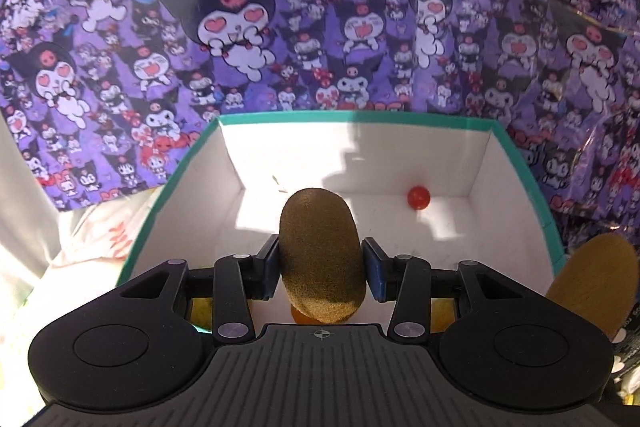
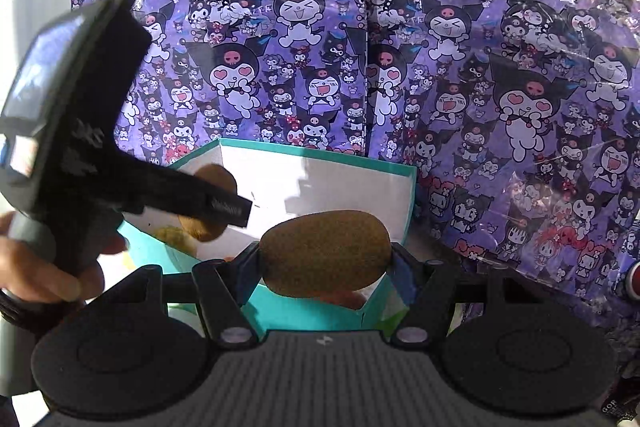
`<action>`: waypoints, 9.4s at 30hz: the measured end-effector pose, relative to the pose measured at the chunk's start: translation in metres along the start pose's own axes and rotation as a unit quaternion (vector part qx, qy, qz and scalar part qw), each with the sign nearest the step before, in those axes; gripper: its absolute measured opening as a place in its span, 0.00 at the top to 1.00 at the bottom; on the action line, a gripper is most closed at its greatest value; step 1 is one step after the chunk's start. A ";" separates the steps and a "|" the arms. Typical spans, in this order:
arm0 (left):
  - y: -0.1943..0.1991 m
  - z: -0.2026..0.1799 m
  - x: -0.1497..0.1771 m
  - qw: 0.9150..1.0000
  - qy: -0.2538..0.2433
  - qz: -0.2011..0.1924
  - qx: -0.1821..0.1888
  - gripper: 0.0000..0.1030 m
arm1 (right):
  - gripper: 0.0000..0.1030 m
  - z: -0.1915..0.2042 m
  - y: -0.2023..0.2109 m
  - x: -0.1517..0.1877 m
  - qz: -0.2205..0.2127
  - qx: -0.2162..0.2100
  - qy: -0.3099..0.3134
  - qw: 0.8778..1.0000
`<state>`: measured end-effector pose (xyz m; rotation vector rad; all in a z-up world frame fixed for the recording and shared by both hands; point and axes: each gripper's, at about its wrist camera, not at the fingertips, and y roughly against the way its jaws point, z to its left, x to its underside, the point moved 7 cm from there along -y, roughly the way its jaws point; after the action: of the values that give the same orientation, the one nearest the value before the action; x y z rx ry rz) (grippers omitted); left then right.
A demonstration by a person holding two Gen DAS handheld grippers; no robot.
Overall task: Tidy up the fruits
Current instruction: 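Carry both kiwis over the teal box with the left and right grippers, then open the left gripper to drop its kiwi while the right gripper releases its kiwi into the box, then grasp an orange tangerine on the table with the left gripper, then carry the tangerine to the box while the right gripper grasps a red cherry tomato, then release the tangerine into the box while the right gripper lowers and drops the tomato, then move both grippers back toward the yellow pear and red apple on the table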
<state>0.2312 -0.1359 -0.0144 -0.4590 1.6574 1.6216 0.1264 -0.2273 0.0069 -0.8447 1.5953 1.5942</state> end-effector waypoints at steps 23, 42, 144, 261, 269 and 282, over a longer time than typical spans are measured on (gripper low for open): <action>-0.033 0.008 0.019 0.999 -0.022 0.018 -0.025 0.37 | 0.36 -0.003 -0.027 0.000 0.024 0.005 -0.005 1.000; 0.044 0.027 0.025 0.998 0.024 -0.046 -0.032 0.15 | 0.36 -0.001 -0.046 0.003 0.043 0.004 -0.009 0.999; 0.044 0.124 0.172 0.992 0.100 0.076 -0.023 0.60 | 0.24 0.083 -0.013 0.093 0.113 -0.064 0.099 0.987; 0.107 0.055 0.047 0.996 0.053 -0.061 -0.045 0.15 | 0.77 -0.004 -0.064 0.003 0.058 0.005 0.011 0.998; 0.121 0.062 0.066 0.996 0.057 -0.052 -0.053 0.15 | 0.43 -0.006 -0.054 0.001 0.036 0.018 0.006 0.999; 0.131 0.056 0.101 0.997 0.055 -0.016 -0.048 0.15 | 0.26 0.009 0.008 0.012 0.022 -0.005 0.003 1.000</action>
<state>0.0869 -0.0400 0.0080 -0.6323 1.6478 1.6841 0.1131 -0.2171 0.0010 -0.8262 1.6210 1.6331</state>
